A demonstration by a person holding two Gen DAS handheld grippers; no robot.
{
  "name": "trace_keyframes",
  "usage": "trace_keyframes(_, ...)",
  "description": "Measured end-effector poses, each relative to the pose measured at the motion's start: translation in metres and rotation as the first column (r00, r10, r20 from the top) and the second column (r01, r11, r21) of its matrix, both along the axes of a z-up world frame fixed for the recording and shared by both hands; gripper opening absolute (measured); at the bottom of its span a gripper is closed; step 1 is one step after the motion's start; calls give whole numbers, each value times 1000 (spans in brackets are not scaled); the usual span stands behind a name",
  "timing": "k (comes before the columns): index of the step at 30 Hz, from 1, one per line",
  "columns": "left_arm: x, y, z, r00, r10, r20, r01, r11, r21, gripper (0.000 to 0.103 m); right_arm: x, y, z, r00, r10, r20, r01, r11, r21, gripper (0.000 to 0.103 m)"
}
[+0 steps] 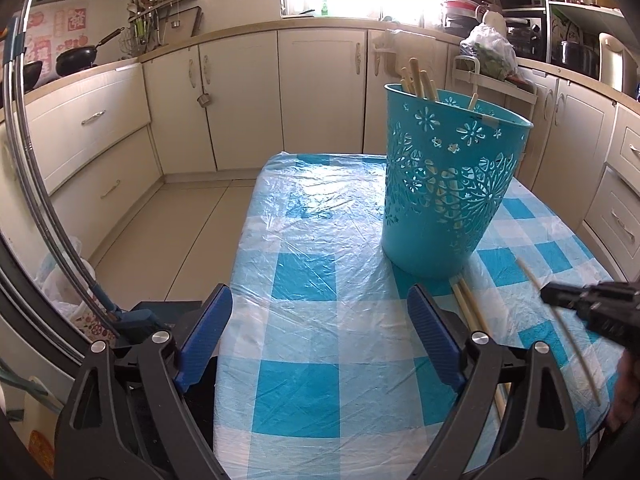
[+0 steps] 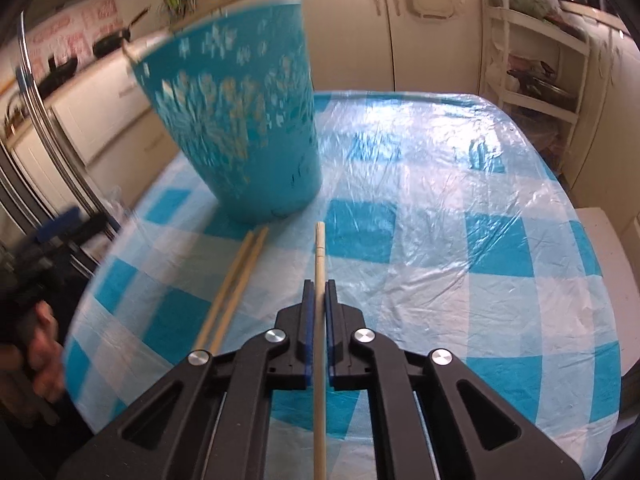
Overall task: Organize utensils
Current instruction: 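Lift the stick with the right gripper over the teal basket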
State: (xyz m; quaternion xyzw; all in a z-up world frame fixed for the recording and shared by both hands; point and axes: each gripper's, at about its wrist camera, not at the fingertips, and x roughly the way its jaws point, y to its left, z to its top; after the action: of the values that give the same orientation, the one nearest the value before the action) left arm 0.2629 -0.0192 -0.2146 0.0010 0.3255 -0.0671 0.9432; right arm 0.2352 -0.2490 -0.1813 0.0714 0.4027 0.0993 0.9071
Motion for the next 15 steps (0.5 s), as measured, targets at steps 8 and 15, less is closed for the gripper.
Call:
trace_keyframes(8,3,1,-3,1000,3,-15,-4,1000,-21,86,6,-3,101,977,-3,215,-45,975,217,6)
trace_keyframes(15,4,2,-5,1000,5,-22,-6,1000,-30,86,67,26,164,895,-61,443,-83,951,298,6)
